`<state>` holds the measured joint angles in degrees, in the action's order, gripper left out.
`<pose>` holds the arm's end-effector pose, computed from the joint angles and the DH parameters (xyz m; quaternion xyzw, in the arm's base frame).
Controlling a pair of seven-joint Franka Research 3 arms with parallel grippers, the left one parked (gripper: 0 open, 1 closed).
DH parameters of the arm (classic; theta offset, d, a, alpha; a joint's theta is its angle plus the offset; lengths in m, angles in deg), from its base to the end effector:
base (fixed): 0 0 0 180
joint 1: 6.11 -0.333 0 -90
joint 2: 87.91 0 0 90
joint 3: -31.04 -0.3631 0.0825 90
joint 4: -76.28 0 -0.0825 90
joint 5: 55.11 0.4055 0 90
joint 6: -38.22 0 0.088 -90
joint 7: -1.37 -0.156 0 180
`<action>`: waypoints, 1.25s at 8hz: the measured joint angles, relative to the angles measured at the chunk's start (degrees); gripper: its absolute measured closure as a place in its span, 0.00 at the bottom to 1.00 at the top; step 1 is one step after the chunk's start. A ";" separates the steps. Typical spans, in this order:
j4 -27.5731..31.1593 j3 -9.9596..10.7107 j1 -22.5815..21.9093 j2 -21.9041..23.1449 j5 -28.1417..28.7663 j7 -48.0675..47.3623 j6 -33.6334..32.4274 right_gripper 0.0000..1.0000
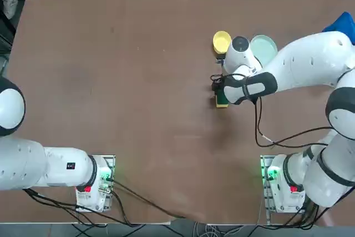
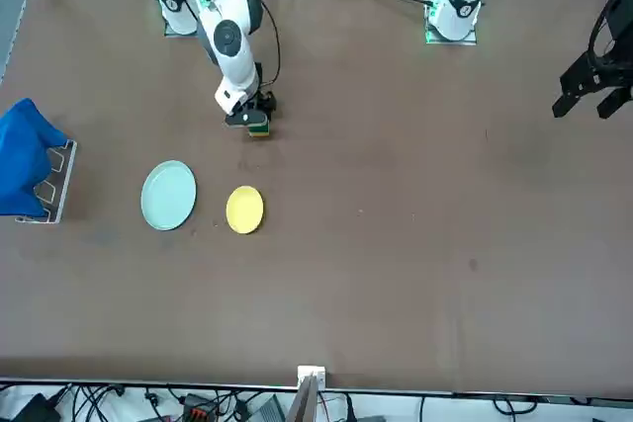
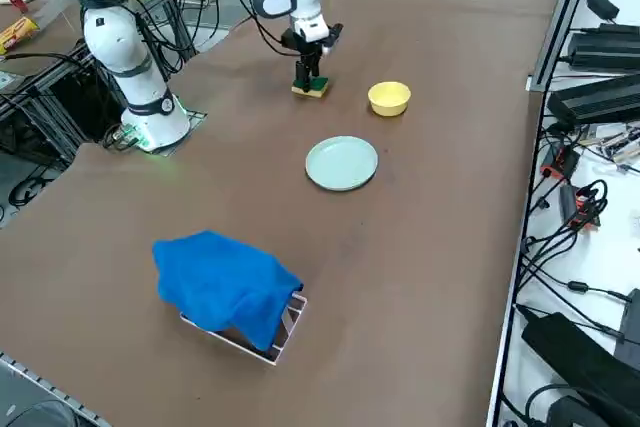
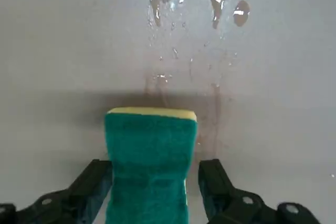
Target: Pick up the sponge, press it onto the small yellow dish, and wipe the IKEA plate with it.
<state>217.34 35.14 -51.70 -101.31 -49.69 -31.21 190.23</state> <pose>0.3721 0.3264 0.1775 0.9990 0.0363 -0.0244 0.0021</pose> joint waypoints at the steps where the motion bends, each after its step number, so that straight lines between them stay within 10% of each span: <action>1: 0.00 0.00 -0.27 -0.21 0.00 -0.01 0.00 0.00; 10: 0.06 0.01 -1.81 -1.52 0.00 -0.62 0.00 0.01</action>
<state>217.41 35.14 -53.51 -102.83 -49.69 -31.83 190.23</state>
